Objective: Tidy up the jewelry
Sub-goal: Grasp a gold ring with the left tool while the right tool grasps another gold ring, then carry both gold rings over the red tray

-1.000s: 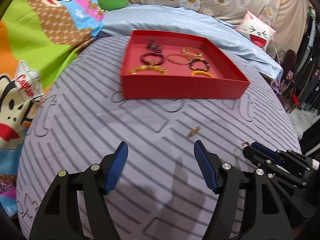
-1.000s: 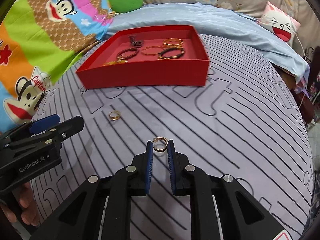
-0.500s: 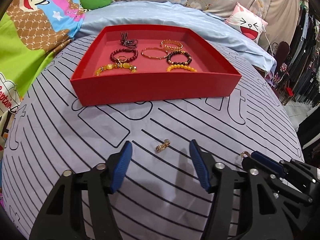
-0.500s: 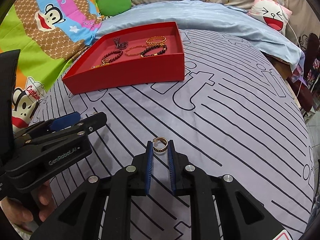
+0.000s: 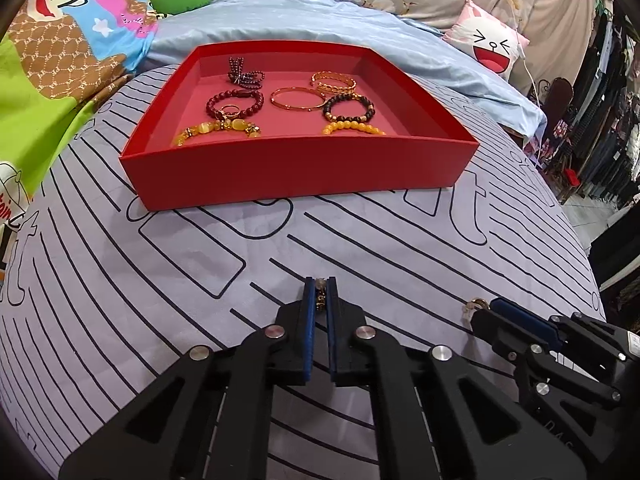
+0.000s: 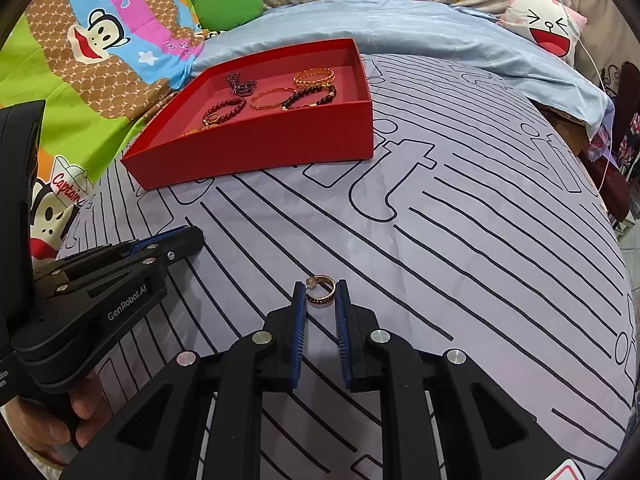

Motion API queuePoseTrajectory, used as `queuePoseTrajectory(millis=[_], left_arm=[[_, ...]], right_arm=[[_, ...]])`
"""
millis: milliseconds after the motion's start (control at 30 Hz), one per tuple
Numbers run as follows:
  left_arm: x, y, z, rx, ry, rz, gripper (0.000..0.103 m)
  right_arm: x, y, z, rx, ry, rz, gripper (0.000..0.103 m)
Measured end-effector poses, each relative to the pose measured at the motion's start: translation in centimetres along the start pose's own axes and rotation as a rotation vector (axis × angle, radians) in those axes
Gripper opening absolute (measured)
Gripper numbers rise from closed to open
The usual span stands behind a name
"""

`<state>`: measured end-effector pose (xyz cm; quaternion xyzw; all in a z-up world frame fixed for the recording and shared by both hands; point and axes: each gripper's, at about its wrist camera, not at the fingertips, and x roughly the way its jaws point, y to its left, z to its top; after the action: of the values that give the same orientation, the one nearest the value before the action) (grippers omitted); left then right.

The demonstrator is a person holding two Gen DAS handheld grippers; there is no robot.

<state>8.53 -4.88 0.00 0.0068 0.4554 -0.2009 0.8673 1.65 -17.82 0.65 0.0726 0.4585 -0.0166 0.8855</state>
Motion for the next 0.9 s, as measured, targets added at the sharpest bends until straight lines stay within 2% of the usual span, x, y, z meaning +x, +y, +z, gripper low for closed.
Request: queuePoseTrajectory(millis=[400,667,900], left_arm=[[-3.2,-0.5,1.1,0.011,-0.037,-0.009,0.005],[-5.8,-0.4,4.5,0.022,-0.107,-0.026,0.005],[-6.9,1.1,7.7,0.01,-0.168,0.001,0.005]], right_arm=[[-2.1,1.4,1.5,-0.028,-0.057,0.02,0.014],[-3.6,3.0,5.5,-0.065,-0.118,0.065,0.009],[-3.6,3.2,8.7,-0.085,-0.159,0.037,0.006]])
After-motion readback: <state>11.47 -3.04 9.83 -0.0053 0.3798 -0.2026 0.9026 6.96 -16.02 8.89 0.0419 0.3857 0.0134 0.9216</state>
